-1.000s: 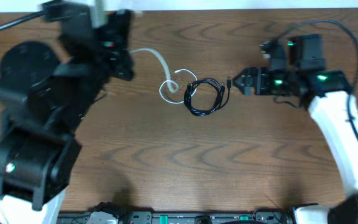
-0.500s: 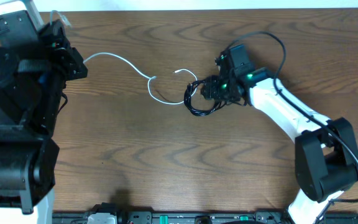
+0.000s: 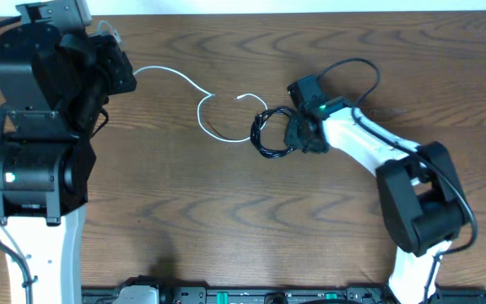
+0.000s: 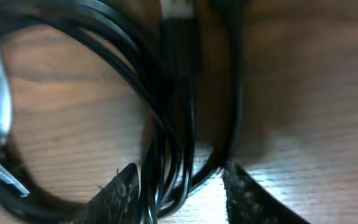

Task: Untangle cables

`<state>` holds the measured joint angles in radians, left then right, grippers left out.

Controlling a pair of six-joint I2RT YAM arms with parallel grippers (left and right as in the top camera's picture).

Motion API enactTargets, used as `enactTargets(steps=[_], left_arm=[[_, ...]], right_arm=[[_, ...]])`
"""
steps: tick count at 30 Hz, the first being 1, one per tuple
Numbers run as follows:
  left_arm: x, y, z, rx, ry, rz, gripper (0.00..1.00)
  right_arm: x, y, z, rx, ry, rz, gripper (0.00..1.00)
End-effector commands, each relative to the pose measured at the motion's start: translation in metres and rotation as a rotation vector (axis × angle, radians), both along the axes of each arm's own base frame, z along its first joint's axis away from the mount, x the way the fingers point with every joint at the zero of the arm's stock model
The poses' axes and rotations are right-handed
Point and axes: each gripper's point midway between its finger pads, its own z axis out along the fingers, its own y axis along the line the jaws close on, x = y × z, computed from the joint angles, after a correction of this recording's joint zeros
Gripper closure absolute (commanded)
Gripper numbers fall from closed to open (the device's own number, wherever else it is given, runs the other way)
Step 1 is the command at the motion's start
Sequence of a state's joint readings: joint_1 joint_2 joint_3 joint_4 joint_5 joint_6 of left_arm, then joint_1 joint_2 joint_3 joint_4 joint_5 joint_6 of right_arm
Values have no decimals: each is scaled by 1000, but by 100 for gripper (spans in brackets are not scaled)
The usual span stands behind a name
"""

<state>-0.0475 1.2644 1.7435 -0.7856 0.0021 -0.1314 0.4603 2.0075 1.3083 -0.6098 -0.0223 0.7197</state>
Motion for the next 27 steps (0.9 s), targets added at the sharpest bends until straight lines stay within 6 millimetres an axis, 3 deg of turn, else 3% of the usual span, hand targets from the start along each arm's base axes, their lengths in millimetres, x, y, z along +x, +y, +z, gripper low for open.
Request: enactTargets(steps=[1, 5, 8, 12, 14, 15, 19, 25, 26, 27], left_arm=[[1, -1, 0, -10, -1, -5, 92], [1, 0, 0, -10, -1, -5, 92], [1, 0, 1, -9, -1, -4, 93], [1, 0, 1, -9, -2, -4, 93], [1, 0, 1, -9, -2, -4, 92], [1, 0, 1, -9, -1, -4, 92], [1, -5, 1, -19, -1, -28, 93], [-1, -31, 5, -102, -11, -158, 92], [-1, -35, 6, -128, -11, -177, 93], [-2, -39, 6, -141, -11, -193, 93]], right_arm=[[-1, 7, -3, -3, 4, -15, 63], [0, -5, -4, -41, 8, -39, 82], [-1, -36, -4, -123, 31, -90, 98], [-3, -95, -4, -245, 84, -165, 99], [-3, -108, -5, -245, 101, -175, 99], [1, -106, -6, -197, 105, -133, 99], [14, -62, -2, 10, 57, 61, 99], [5, -7, 1, 61, 20, 155, 98], [3, 4, 2, 64, 12, 182, 87], [2, 7, 3, 63, 8, 196, 68]])
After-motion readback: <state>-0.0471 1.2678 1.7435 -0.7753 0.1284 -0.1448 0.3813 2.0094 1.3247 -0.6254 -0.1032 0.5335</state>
